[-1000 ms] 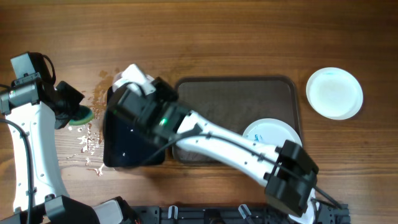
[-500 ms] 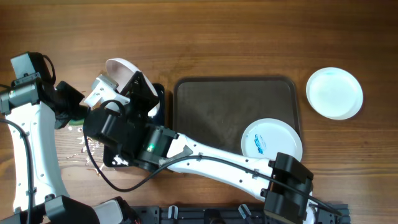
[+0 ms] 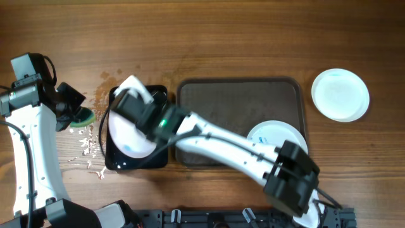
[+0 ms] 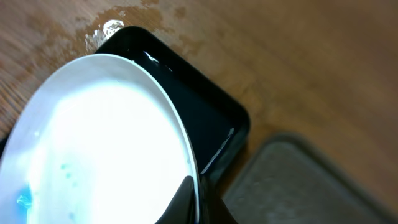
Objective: Clean dirty plates on tray and stack at the side
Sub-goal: 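Lift the plate with the right gripper and tilt it over the water tray, then carry the plate right and stack it on the cleaned plate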
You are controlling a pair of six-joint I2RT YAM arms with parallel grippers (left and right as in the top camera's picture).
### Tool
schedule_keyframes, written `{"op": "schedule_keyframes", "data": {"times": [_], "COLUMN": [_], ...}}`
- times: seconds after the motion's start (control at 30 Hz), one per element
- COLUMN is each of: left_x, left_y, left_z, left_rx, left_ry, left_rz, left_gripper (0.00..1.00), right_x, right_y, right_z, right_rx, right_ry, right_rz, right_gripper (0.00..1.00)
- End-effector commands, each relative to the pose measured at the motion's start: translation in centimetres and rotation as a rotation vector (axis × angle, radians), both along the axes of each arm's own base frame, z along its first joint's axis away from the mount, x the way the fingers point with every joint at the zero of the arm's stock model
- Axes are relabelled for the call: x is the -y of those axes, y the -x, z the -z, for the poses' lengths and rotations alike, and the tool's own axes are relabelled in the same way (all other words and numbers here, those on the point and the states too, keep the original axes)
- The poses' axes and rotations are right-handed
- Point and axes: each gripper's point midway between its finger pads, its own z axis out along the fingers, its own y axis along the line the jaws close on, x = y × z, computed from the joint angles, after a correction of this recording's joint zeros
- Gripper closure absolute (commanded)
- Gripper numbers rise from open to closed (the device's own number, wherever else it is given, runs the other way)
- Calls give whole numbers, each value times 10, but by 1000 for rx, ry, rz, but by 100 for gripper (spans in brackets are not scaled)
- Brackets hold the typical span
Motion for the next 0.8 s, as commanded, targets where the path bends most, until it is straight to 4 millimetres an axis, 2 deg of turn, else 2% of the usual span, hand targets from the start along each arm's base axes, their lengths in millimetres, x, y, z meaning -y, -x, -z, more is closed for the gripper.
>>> {"op": "schedule_keyframes", "data": {"times": [0.0,0.1,0.2,0.27,0.33,0.37,0.47,0.53,0.67,0.77], "left_x": [-4,-4,-4,-4,-4,-4,-4,-5,-6,2], "left_y": [1,1,1,0,0,0,-3,-4,-9,-18], "left_z": [1,1,1,1,1,1,2,3,15,28], "left_rx": [-9,-8,-8,-8,-6,-4,0,-1,-23,-29], "left_ry": [-15,-15,-15,-15,-15,-14,-14,-13,1,63], "left_rz": [6,6,6,6,3,3,4,4,-3,17], "left_gripper": [96,96,96,96,96,96,96,96,96,96], "right_x": [10,45,106,135,170,179,200,206,250,260], "right_y": [-20,-51,-90,-104,-118,-121,-121,-115,-86,-62], "right_z": [13,15,8,-6,-37,-51,-95,-110,-154,-163], "right_rx": [-303,-274,-116,-5,168,225,349,357,447,450], "right_ry": [-246,-208,-47,71,242,295,390,384,517,577], "right_rz": [126,218,348,381,429,441,459,459,568,566], "right_gripper": [95,95,96,95,95,95,96,95,95,95]}}
